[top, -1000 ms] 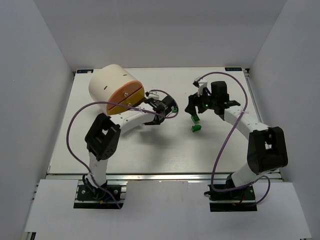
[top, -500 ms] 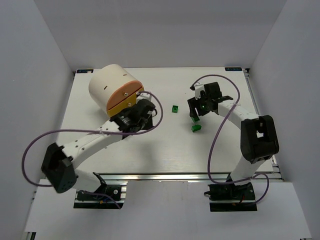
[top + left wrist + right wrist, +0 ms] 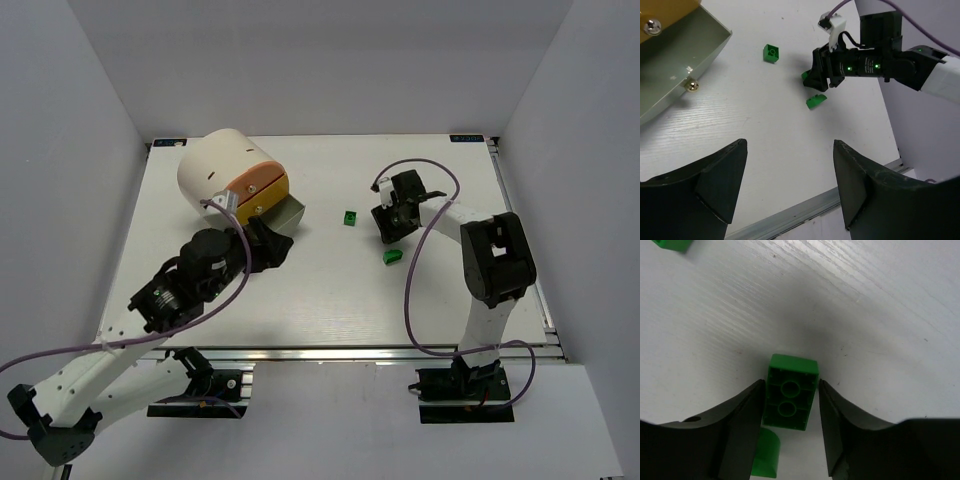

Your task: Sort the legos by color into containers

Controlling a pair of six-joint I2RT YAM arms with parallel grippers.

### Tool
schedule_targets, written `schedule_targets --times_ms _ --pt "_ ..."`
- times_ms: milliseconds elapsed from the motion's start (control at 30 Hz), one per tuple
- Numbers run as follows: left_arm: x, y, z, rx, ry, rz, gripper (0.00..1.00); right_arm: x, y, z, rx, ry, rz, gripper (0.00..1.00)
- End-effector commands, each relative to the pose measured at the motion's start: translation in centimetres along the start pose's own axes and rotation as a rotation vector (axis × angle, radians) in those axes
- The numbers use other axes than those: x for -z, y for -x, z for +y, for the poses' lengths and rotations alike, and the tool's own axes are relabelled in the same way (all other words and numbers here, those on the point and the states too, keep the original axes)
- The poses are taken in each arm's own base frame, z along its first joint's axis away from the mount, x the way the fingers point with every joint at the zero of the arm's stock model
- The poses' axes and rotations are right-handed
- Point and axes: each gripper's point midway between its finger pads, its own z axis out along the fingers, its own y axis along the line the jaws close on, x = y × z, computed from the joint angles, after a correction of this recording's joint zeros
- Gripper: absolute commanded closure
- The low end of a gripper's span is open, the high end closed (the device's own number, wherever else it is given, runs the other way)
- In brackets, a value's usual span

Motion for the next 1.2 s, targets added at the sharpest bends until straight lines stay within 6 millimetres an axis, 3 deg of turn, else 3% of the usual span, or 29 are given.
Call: schedule_targets --times_ms 0,33,100,133,200,267,300,333,400,433,467,600,767,833,867,967,1000,1100,1167 --pt "1.5 0.5 1.3 0.028 0.056 -0.023 0.21 0.2 1.1 -1.2 0.003 -0.044 -0.006 0.48" --pt "1.8 0.8 1.6 0.031 0.069 -0.036 0.21 0.1 1.2 -0.9 0.01 -0.032 -0.008 0.59" --pt "2.2 0.8 2.0 0.044 0.085 -0.039 0.21 0.4 1.5 -0.6 0.027 -0.015 -0.013 0.72" --pt "2.7 1.2 2.1 0.053 0.087 -0.057 0.21 0.6 1.9 0.0 0.039 0.026 -0.028 0.86" --pt "3.1 1.5 2.3 0.067 0.092 -0.068 0.21 1.7 3.2 1.0 0.085 0.081 -0.081 0.94" --pt "3.9 2.2 2.5 0.084 0.093 -0.1 0.21 3.6 5.2 4.0 0.232 0.262 -0.179 0.98" --pt "4.1 2.5 2.5 0.091 0.092 -0.115 0.21 4.4 5.0 5.5 0.296 0.344 -0.187 1.0" --pt "4.4 2.8 2.6 0.094 0.095 -0.128 0.21 5.9 6.2 8.1 0.476 0.478 -0.278 1.0" --pt "5.2 3.9 2.8 0.111 0.097 -0.177 0.21 7.8 6.8 10.2 0.629 0.575 -0.367 1.0" --pt "5.5 4.4 3.0 0.117 0.106 -0.198 0.21 8.7 7.1 12.6 0.716 0.65 -0.431 1.0" --pt "6.2 5.2 3.1 0.127 0.107 -0.228 0.21 9.6 8.0 13.2 0.857 0.646 -0.515 1.0" --pt "7.5 6.6 3.3 0.142 0.114 -0.276 0.21 10.3 12.2 17.1 1.091 0.584 -0.72 1.0" --pt "8.1 6.8 3.4 0.159 0.11 -0.286 0.21 10.1 19.5 20.5 1.202 0.446 -0.875 1.0" --pt "8.1 6.5 3.5 0.168 0.105 -0.283 0.21 9.7 21.1 21.1 1.212 0.392 -0.897 1.0" --pt "8.1 6.5 3.5 0.174 0.101 -0.285 0.21 9.7 22.2 22.3 1.234 0.38 -0.927 1.0" --pt "8.0 6.1 3.6 0.181 0.103 -0.278 0.21 8.2 23.3 23.1 1.235 0.353 -0.908 1.0" --pt "8.0 6.1 3.6 0.183 0.1 -0.278 0.21 8.5 23.9 23.6 1.237 0.346 -0.917 1.0" --pt "7.9 5.8 3.6 0.187 0.098 -0.267 0.21 7.3 23.7 24.4 1.242 0.344 -0.892 0.9" --pt "7.7 5.6 3.6 0.186 0.098 -0.26 0.21 6.8 23.6 24.6 1.25 0.334 -0.883 0.76"
